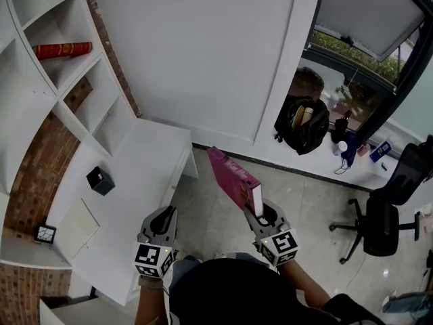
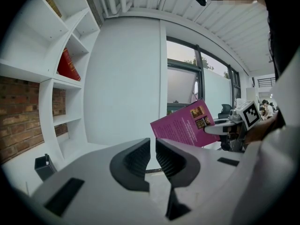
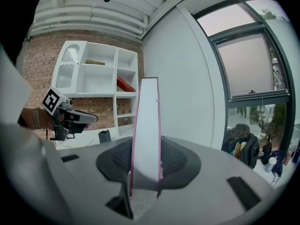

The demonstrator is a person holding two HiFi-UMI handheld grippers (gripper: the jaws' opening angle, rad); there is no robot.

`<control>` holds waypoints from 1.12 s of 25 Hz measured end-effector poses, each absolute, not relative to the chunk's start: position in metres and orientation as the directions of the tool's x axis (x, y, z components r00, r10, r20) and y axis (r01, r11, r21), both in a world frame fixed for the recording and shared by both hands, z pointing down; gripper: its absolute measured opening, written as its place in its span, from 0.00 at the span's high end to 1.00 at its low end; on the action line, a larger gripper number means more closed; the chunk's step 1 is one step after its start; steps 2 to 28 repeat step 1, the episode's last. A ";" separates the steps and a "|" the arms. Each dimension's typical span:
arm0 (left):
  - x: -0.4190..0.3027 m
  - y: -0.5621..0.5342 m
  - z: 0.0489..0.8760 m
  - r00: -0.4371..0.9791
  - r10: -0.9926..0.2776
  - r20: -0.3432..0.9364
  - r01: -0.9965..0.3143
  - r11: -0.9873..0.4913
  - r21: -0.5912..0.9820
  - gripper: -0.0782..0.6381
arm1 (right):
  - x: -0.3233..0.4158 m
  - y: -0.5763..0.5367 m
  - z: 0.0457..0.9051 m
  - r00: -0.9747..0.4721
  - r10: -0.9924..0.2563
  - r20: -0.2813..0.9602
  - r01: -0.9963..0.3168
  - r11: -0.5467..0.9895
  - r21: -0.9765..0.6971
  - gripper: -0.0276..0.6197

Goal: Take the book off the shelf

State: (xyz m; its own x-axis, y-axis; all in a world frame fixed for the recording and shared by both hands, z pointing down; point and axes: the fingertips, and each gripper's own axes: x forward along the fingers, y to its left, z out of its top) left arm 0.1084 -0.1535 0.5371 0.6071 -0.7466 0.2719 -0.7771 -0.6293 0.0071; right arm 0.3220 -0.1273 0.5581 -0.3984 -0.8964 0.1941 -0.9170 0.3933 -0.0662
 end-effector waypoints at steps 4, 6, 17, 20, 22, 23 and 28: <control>0.109 -0.153 0.538 0.607 -0.745 0.275 -0.776 -0.630 0.006 0.83 | 0.323 -0.127 0.559 -0.397 -0.897 0.195 -0.918 0.392 -0.068 0.74; 0.109 -0.153 0.538 0.607 -0.745 0.275 -0.776 -0.630 0.006 0.83 | 0.323 -0.127 0.559 -0.397 -0.897 0.195 -0.918 0.392 -0.068 0.74; 0.109 -0.153 0.538 0.607 -0.745 0.275 -0.776 -0.630 0.006 0.83 | 0.323 -0.127 0.559 -0.397 -0.897 0.195 -0.918 0.392 -0.068 0.74; 0.109 -0.153 0.538 0.607 -0.745 0.275 -0.776 -0.630 0.006 0.83 | 0.323 -0.127 0.559 -0.397 -0.897 0.195 -0.918 0.392 -0.068 0.74; 0.109 -0.153 0.538 0.607 -0.745 0.275 -0.776 -0.630 0.006 0.83 | 0.323 -0.127 0.559 -0.397 -0.897 0.195 -0.918 0.392 -0.068 0.74; 0.109 -0.153 0.538 0.607 -0.745 0.275 -0.776 -0.630 0.006 0.83 | 0.323 -0.127 0.559 -0.397 -0.897 0.195 -0.918 0.392 -0.068 0.74; 0.109 -0.153 0.538 0.607 -0.745 0.275 -0.776 -0.630 0.006 0.83 | 0.323 -0.127 0.559 -0.397 -0.897 0.195 -0.918 0.392 -0.068 0.74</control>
